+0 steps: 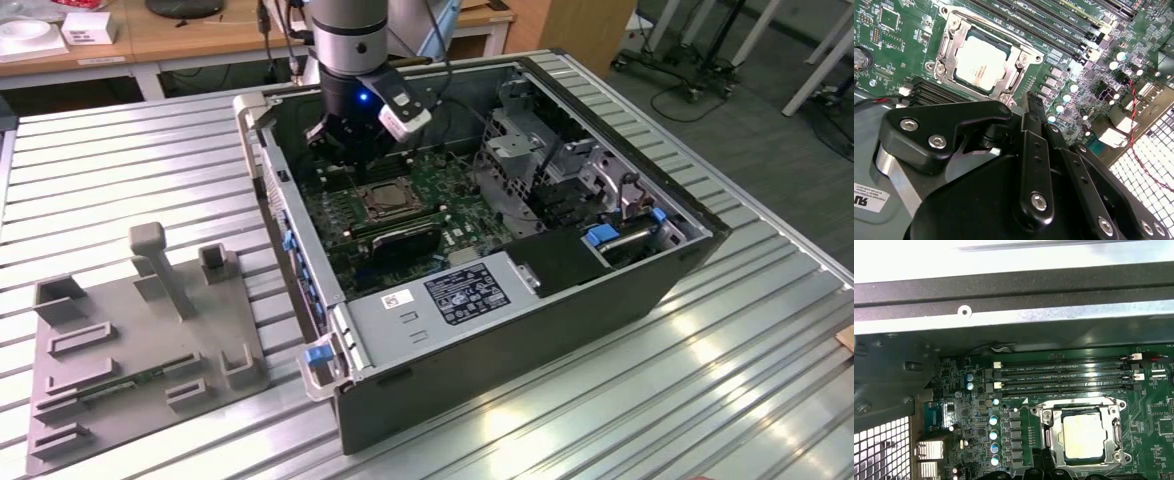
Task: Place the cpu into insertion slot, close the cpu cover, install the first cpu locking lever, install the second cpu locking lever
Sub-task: 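Install the first cpu locking lever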
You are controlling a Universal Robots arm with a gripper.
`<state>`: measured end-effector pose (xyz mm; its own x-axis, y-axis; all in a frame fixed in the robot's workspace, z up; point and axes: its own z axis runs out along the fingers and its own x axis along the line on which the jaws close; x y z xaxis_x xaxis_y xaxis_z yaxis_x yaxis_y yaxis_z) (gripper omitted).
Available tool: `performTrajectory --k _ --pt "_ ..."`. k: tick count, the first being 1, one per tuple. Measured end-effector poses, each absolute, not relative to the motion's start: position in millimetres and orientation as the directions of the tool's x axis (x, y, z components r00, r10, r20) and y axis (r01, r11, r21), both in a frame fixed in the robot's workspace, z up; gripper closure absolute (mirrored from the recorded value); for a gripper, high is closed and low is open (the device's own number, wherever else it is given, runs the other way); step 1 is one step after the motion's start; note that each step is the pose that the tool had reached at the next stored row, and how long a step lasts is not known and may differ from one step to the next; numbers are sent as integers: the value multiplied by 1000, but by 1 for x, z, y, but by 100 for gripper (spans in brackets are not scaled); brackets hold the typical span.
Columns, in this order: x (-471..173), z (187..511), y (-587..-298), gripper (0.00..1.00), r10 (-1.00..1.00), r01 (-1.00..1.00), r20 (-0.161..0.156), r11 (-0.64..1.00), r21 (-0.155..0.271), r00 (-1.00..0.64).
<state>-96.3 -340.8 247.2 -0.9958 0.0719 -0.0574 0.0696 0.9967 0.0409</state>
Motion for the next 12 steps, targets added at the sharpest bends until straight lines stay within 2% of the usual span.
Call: performTrajectory --k 12 --pt "-96 259 -341 90 73 70 -57 996 51 -996"
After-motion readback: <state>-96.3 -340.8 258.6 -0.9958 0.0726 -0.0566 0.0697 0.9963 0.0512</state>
